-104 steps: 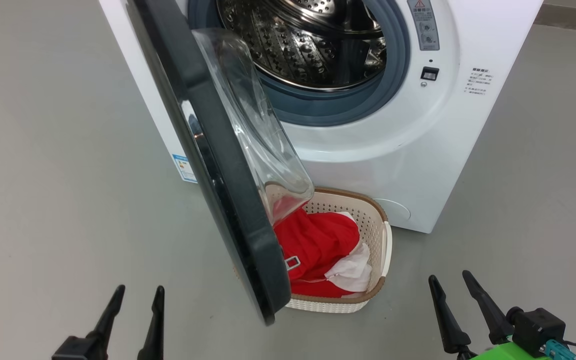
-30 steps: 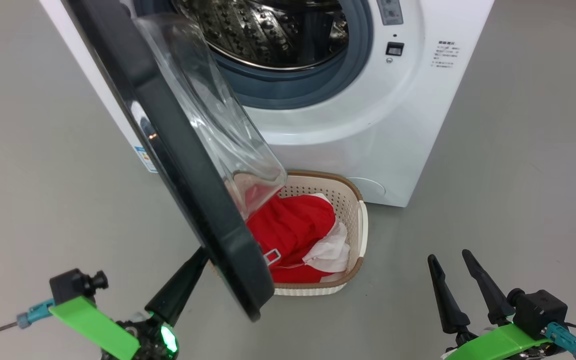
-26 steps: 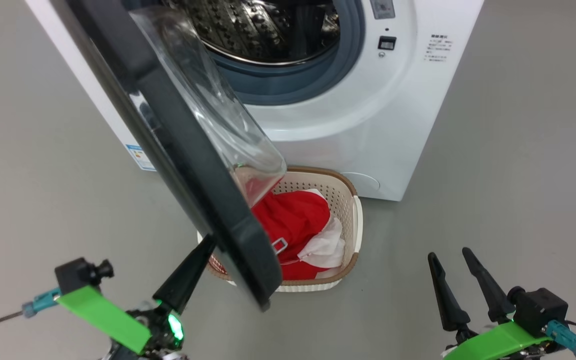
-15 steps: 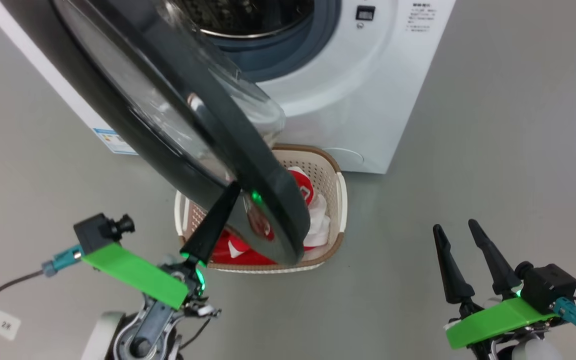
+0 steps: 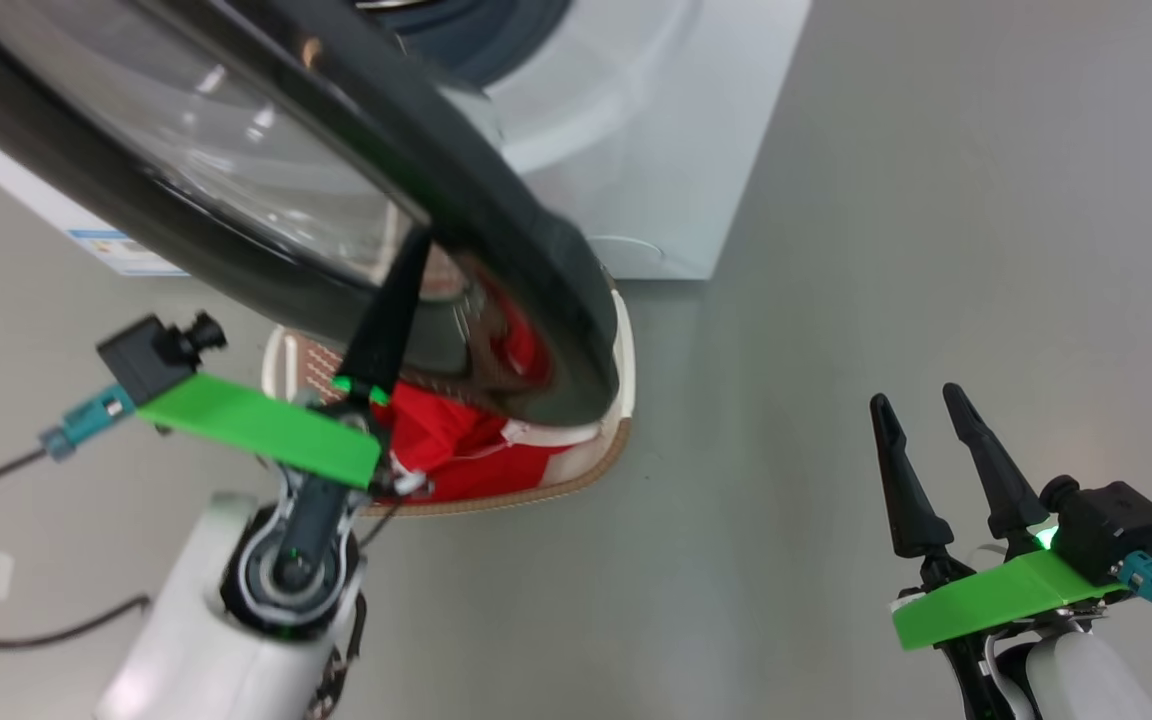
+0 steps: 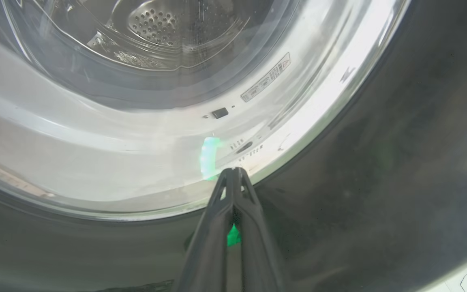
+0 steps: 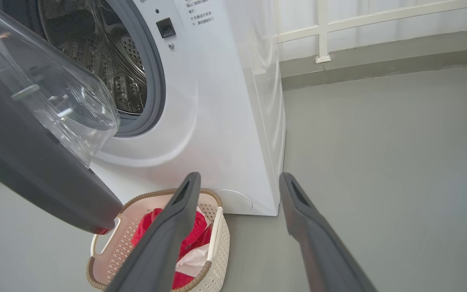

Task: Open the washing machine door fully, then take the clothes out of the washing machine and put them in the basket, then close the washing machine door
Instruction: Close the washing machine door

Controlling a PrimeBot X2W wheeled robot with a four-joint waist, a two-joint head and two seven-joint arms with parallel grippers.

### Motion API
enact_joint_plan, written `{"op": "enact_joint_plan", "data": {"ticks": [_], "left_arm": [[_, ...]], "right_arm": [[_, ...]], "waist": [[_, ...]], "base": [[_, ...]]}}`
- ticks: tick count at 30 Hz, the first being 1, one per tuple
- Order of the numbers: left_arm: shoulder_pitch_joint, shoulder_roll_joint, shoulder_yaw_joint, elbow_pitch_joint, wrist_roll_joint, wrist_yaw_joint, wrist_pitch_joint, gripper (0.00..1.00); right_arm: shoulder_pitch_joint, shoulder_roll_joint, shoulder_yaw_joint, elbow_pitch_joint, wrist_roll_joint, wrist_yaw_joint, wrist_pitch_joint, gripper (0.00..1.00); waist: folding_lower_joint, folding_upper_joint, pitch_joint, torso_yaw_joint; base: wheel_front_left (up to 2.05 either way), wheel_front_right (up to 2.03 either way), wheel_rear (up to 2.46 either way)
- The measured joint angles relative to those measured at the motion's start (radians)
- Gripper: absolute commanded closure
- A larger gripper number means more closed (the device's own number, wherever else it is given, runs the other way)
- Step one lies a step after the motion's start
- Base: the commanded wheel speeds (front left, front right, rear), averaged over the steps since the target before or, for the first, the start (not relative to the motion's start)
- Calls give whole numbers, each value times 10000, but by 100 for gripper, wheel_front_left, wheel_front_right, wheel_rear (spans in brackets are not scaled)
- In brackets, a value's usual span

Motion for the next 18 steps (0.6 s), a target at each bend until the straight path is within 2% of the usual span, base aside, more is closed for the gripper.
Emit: {"op": "enact_joint_plan", "data": {"ticks": [18], "left_arm": [[-2714, 754, -1271, 1574, -144, 0, -1753, 100]], "right_arm": [[-483, -8, 123, -54, 374, 0, 0, 0]], "waist": [[0, 0, 838, -965]], "base": [[0, 0, 0]]}}
